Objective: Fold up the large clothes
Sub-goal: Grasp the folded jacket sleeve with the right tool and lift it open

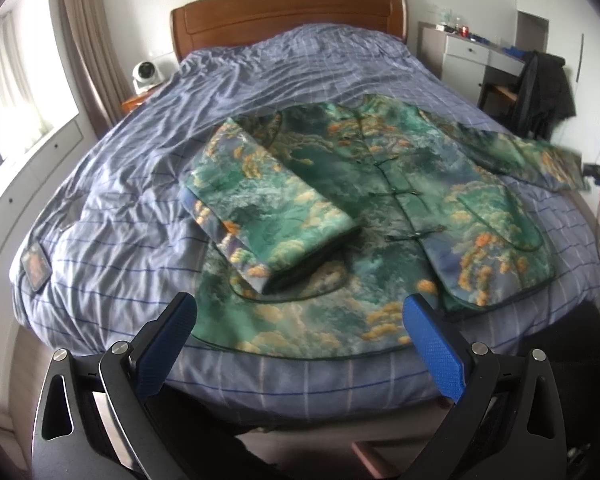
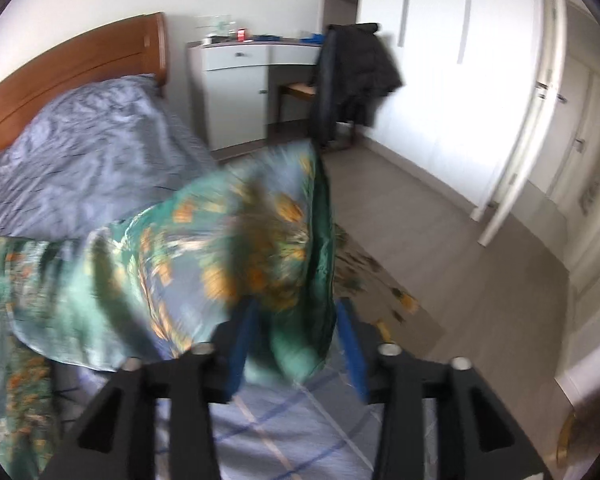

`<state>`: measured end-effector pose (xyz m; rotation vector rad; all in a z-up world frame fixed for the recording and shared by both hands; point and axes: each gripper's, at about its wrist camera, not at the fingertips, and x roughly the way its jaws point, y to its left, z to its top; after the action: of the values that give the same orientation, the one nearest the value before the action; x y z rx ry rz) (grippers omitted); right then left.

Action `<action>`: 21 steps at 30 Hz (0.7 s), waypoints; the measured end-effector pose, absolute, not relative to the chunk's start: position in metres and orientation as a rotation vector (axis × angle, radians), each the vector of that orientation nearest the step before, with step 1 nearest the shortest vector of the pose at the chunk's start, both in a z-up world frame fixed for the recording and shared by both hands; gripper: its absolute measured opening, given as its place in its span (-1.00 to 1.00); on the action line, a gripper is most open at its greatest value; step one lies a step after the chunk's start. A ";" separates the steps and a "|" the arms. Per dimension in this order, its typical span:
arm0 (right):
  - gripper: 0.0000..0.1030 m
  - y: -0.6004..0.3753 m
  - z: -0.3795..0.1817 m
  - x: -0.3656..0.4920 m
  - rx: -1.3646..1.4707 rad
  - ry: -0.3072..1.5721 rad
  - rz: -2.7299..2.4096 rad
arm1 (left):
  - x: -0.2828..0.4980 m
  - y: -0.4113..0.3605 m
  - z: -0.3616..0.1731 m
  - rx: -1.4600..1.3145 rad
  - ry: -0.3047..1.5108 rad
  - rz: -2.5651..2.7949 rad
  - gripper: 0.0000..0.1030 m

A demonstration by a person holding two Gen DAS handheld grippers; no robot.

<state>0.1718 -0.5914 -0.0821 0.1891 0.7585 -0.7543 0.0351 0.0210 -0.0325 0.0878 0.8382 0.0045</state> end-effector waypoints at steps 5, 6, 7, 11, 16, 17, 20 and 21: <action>-0.10 -0.556 -0.099 0.142 0.196 0.839 -0.610 | 0.048 0.038 -0.042 0.100 0.838 0.001 0.99; -0.10 -0.535 -0.104 0.132 0.174 0.866 -0.529 | 0.051 0.040 -0.045 0.106 0.841 -0.002 0.99; -0.10 -0.520 -0.106 0.124 0.158 0.887 -0.470 | 0.055 0.041 -0.050 0.120 0.854 -0.007 0.99; -0.09 -0.437 -0.127 0.089 0.078 1.019 -0.123 | 0.065 0.041 -0.063 0.152 0.887 -0.010 0.99; -0.08 -0.334 -0.172 0.052 -0.261 1.185 0.197 | 0.069 0.039 -0.071 0.083 0.929 -0.052 0.99; -0.08 -0.325 -0.178 0.054 -0.300 1.174 0.191 | 0.070 0.038 -0.073 0.063 0.940 -0.057 0.99; -0.12 -0.321 -0.173 0.078 -0.188 1.079 0.139 | 0.069 0.040 -0.072 0.018 0.957 -0.055 0.99; -0.13 -0.325 -0.157 0.088 -0.086 0.997 0.138 | 0.068 0.042 -0.071 0.011 0.954 -0.052 0.99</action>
<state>0.0877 -0.3254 -0.1567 -0.0859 0.9966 0.1380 0.0675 0.0417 -0.0705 0.0107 0.9536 -0.0516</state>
